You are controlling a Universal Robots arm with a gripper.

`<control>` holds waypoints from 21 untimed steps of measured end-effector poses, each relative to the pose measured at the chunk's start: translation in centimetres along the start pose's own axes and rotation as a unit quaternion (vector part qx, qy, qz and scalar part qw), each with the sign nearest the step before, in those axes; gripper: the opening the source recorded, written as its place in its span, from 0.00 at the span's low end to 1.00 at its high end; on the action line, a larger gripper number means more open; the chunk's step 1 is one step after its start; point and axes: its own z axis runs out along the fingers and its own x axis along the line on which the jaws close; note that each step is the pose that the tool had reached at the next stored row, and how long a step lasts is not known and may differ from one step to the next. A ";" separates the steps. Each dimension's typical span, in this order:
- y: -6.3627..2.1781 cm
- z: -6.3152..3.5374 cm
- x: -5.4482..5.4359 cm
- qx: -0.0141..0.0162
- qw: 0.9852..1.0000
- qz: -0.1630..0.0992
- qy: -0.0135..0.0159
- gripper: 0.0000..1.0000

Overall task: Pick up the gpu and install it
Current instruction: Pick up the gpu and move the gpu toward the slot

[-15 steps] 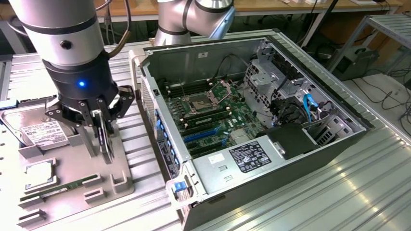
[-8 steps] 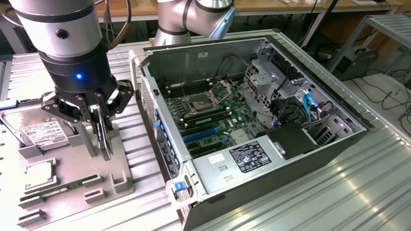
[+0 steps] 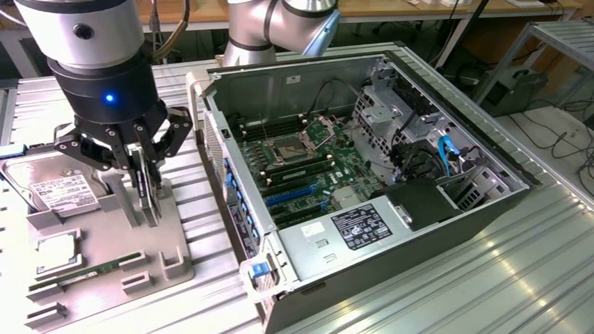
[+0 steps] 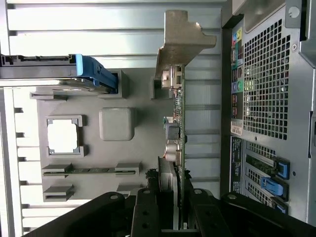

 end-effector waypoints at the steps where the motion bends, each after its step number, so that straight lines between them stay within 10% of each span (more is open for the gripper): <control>1: 0.00 -0.16 0.0 0.000 1.000 0.000 0.000 0.28; 21: -0.01 -3.82 -0.1 0.000 1.000 0.000 0.000 0.28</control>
